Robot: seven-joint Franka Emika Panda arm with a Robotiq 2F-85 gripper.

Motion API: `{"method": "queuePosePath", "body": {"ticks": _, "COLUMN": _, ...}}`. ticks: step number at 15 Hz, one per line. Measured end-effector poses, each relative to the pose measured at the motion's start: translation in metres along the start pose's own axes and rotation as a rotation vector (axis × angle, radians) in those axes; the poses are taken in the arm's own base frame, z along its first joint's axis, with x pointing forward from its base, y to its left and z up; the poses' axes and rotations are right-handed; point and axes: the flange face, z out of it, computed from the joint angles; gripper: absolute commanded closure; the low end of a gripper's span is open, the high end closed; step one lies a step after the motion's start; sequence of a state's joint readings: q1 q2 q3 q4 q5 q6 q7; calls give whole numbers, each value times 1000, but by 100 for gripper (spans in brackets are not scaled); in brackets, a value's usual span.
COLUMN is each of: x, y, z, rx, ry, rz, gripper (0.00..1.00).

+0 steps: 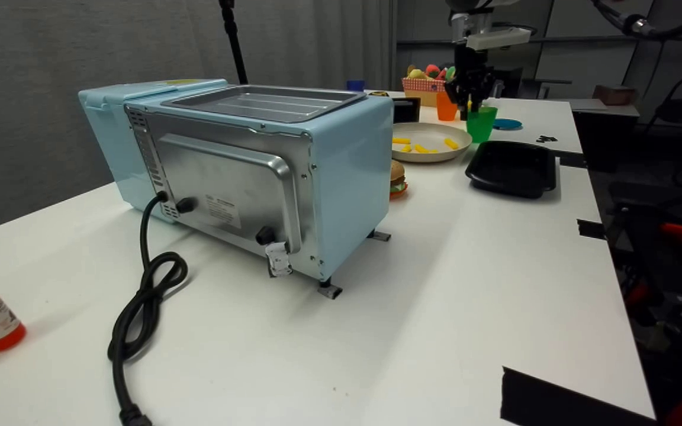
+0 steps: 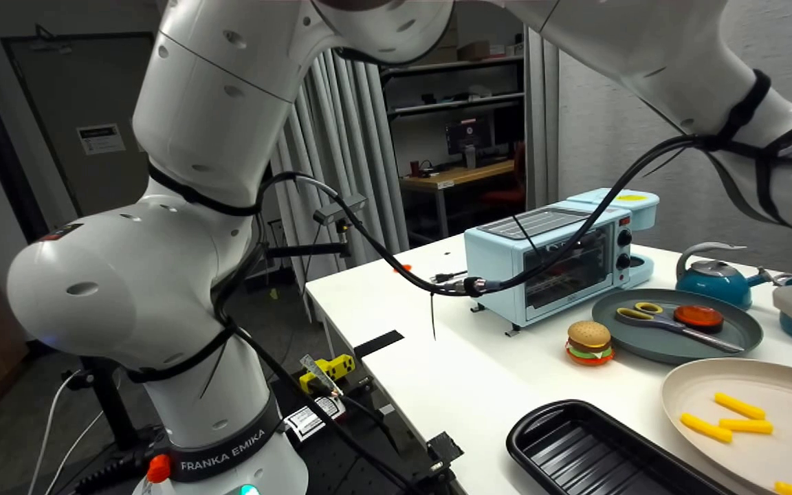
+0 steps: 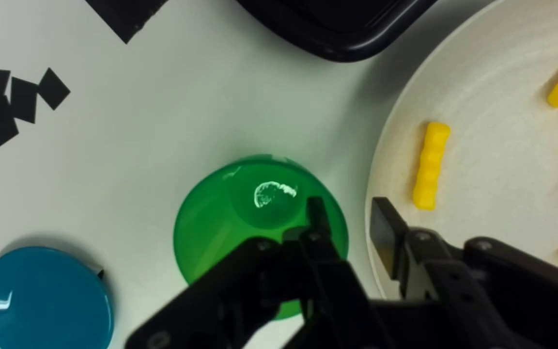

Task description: Pick the green cup and pour the potato fries on the plate

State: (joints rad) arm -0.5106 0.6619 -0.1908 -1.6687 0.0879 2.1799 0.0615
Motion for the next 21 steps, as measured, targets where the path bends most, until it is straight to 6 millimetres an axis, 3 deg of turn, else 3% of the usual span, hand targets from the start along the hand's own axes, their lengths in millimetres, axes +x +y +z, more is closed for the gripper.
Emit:
{"method": "queuePosePath", "body": {"ticks": 5, "x": 0, "y": -2, "z": 2, "rx": -6, "ry": -2, "rz": -4, "gripper": 2}}
{"method": "queuePosePath", "body": {"ticks": 9, "x": 0, "y": -1, "z": -2, "rx": -5, "ry": 4, "rz": -5, "gripper": 0}}
{"method": "queuePosePath", "body": {"ticks": 13, "x": -5, "y": 1, "z": -26, "rx": 6, "ry": 35, "rz": -44, "gripper": 0}}
{"method": "queuePosePath", "body": {"ticks": 17, "x": -21, "y": -6, "z": -54, "rx": 19, "ry": 118, "rz": -133, "gripper": 0}}
{"method": "queuePosePath", "body": {"ticks": 21, "x": -46, "y": -28, "z": -72, "rx": 29, "ry": 204, "rz": -244, "gripper": 0}}
